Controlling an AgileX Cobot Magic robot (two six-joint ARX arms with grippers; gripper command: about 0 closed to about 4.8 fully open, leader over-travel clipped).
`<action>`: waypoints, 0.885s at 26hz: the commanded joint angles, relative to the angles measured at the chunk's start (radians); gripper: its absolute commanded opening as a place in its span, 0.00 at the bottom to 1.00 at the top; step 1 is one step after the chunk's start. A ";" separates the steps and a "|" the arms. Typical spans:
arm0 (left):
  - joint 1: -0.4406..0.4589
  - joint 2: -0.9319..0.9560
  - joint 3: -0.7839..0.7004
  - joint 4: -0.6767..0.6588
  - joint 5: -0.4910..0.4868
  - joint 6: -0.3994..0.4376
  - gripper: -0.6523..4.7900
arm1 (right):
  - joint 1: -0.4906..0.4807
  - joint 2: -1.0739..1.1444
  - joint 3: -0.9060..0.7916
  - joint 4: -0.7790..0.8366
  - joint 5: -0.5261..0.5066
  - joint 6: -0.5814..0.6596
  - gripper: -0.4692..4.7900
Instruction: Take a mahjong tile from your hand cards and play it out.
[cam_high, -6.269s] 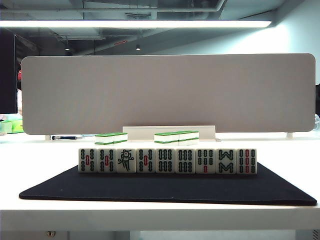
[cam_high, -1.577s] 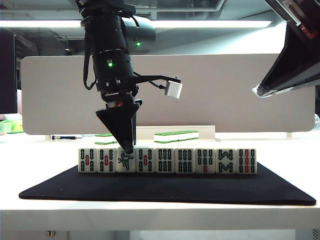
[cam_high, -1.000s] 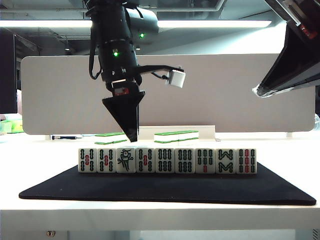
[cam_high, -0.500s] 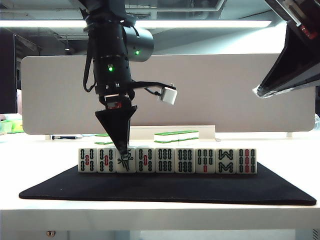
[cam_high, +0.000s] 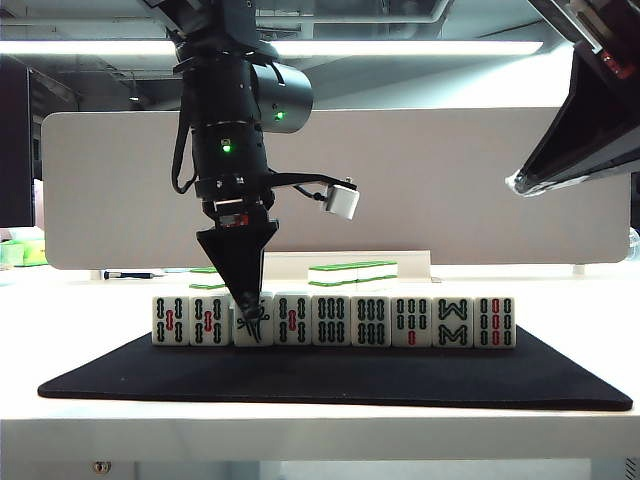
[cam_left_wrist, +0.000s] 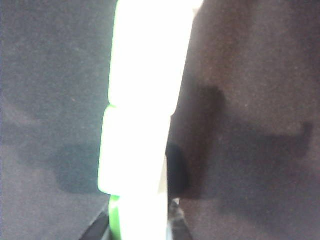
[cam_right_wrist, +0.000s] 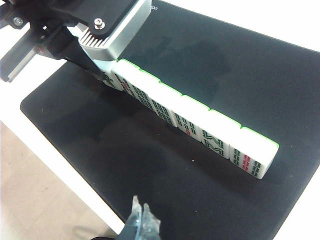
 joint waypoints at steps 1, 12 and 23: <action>-0.002 -0.004 0.035 -0.031 -0.068 0.000 0.21 | 0.000 -0.002 0.002 0.010 0.002 -0.003 0.09; 0.002 -0.002 0.195 0.098 -0.035 -0.262 0.21 | 0.000 -0.002 0.002 0.010 0.002 -0.003 0.09; 0.082 0.039 0.194 0.454 0.298 -0.958 0.21 | 0.000 -0.002 0.002 0.010 0.002 -0.003 0.09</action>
